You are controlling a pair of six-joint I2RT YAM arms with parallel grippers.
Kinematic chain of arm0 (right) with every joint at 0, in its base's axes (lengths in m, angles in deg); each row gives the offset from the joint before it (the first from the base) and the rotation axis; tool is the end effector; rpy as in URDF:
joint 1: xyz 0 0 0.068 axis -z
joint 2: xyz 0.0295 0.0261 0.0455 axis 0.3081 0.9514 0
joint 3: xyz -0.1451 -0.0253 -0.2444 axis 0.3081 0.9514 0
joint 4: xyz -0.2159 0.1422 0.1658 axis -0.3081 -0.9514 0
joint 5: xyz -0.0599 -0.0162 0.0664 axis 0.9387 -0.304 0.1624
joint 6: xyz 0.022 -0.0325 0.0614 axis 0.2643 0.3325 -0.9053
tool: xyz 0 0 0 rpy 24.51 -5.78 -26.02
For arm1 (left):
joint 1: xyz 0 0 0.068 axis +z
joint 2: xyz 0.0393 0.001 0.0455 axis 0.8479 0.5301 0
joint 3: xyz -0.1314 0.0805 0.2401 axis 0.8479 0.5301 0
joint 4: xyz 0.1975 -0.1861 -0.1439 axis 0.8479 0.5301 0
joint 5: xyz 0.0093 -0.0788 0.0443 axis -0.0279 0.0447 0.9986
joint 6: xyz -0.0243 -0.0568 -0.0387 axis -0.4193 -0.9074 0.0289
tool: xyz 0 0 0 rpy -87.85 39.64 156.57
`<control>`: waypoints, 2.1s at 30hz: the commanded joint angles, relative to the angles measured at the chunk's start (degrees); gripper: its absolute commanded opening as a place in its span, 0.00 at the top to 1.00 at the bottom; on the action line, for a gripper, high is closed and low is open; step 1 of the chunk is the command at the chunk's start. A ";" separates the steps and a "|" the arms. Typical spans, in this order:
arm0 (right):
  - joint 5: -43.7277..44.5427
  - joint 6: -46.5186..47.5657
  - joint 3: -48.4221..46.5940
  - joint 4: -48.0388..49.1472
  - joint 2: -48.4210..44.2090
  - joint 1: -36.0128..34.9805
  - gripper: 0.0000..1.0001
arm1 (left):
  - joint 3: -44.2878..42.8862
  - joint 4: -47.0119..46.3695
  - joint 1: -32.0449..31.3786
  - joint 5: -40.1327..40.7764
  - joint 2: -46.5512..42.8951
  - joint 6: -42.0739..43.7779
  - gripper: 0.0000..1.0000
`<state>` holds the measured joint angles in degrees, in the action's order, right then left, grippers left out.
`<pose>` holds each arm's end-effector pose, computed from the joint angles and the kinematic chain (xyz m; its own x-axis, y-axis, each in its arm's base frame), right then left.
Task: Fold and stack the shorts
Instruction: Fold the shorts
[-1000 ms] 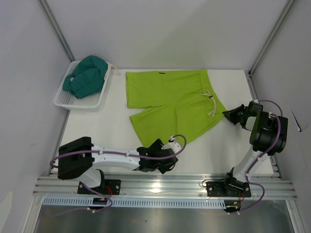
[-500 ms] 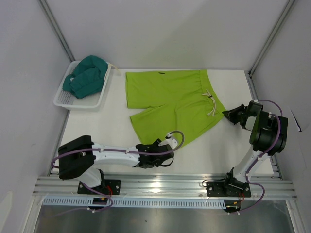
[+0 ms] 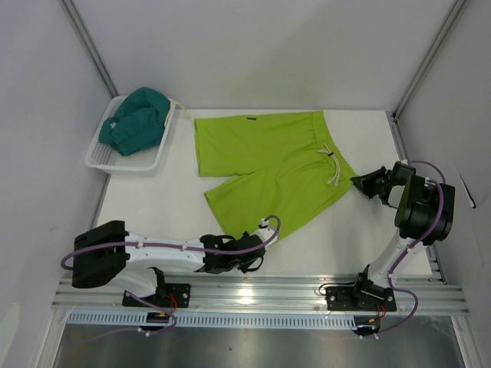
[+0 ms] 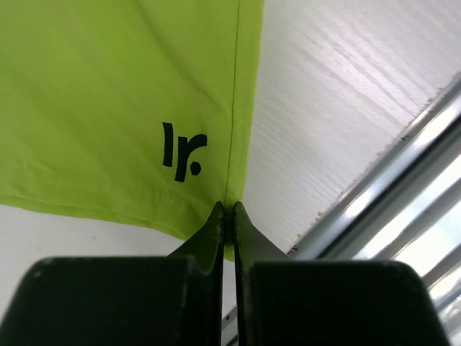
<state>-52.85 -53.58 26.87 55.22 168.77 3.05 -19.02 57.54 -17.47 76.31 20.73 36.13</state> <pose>0.3757 -0.1123 0.0685 -0.4588 0.8337 -0.3073 0.4087 0.5051 0.7602 0.0967 -0.2920 0.1262 -0.4492 0.6506 -0.6123 0.7688 0.6306 0.1061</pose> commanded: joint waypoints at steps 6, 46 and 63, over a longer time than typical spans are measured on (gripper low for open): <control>-0.82 -0.80 0.98 3.61 0.84 1.33 1.00 | 2.99 0.28 -1.09 -5.02 -6.06 -2.60 1.00; 6.99 13.71 -7.80 -51.05 -34.39 15.92 1.00 | -32.07 23.91 -17.97 -5.37 1.68 -17.01 1.00; 1.99 4.66 -24.60 -54.14 -31.34 12.59 1.00 | -36.82 29.55 4.79 -7.04 -14.15 -8.94 1.00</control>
<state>-48.70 -45.41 5.47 -1.55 135.75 16.71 -52.33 86.55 -15.68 70.95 7.13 22.65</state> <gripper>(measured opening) 0.028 0.017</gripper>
